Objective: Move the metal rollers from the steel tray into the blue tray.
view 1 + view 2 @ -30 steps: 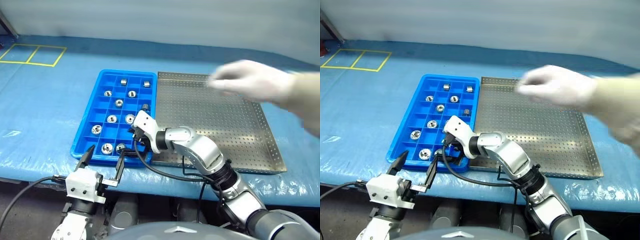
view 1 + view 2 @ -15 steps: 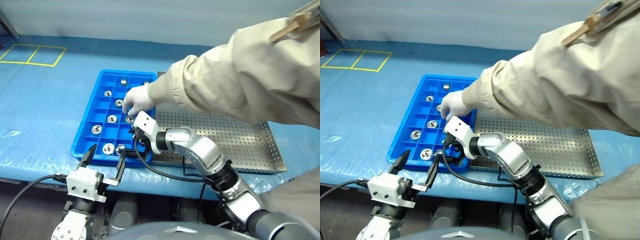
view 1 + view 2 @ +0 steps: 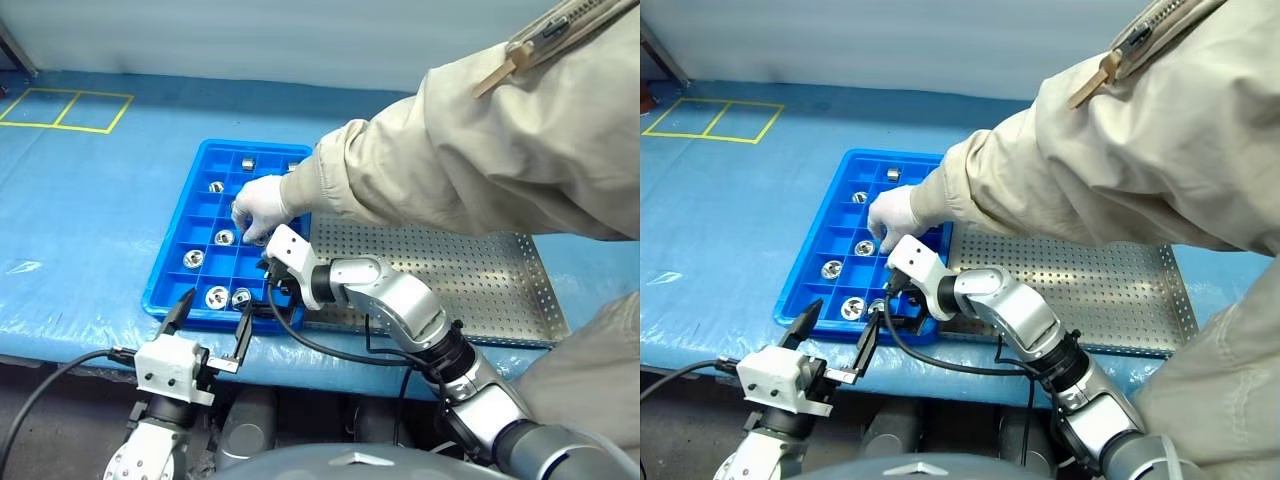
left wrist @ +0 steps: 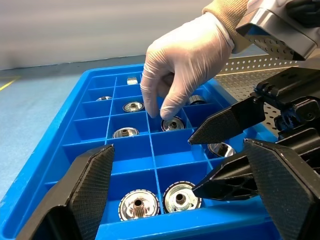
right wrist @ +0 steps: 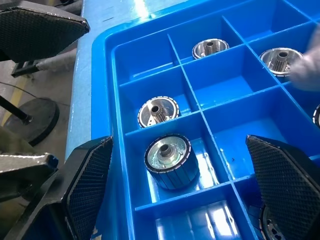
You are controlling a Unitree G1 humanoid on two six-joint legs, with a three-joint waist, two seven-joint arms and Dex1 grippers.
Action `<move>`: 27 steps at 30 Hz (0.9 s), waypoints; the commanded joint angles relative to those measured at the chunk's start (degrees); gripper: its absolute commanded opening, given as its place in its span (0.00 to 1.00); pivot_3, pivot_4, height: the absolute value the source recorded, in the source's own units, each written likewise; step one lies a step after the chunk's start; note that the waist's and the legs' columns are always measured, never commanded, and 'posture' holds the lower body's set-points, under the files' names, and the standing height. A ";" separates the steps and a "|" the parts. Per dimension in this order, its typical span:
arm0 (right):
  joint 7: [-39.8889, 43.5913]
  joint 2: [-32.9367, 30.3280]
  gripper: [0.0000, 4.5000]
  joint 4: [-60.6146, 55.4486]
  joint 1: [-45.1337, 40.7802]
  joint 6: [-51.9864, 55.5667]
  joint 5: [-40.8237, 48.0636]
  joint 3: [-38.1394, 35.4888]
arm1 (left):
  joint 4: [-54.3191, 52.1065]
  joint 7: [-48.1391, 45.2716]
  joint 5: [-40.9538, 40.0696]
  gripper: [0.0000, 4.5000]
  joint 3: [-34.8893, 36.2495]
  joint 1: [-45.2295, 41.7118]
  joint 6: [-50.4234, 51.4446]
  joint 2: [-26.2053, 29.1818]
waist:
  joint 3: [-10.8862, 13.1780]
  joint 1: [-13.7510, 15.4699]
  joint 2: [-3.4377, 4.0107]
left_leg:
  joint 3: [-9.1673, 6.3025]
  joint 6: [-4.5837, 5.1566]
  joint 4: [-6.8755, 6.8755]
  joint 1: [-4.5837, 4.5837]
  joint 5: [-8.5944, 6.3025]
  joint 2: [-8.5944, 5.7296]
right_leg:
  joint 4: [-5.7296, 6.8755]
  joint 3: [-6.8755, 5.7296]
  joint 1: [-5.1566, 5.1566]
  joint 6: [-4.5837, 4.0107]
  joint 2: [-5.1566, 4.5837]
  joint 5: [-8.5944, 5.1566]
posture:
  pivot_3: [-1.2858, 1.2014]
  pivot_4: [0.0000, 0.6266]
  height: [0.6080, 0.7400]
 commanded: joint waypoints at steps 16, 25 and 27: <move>0.09 -0.08 1.00 -2.93 0.30 0.15 0.72 0.24 | -0.89 -0.32 -0.39 1.00 -0.92 0.05 -0.22 0.44 | -0.01 0.00 0.00 | 0.00 0.00 0.03 0.00 0.00 0.00 | 0.02 0.00 0.01 0.01 0.00 0.01 | 0.65 0.24 1.00; 0.07 -0.19 1.00 -2.89 0.18 0.12 0.71 0.44 | -0.73 -0.48 -0.47 1.00 -1.02 -0.18 -0.19 0.47 | -0.01 0.01 0.00 | 0.00 0.00 0.08 0.00 0.00 0.00 | 0.03 0.00 0.03 0.02 0.00 0.01 | 0.65 0.24 1.00; 0.04 -0.23 1.00 -2.94 0.17 0.11 0.73 0.48 | -0.68 -0.51 -0.51 1.00 -1.03 -0.16 -0.26 0.48 | -0.01 0.06 0.00 | 0.00 0.00 0.11 0.00 0.00 0.00 | 0.04 0.00 0.05 0.03 0.00 0.02 | 0.65 0.24 1.00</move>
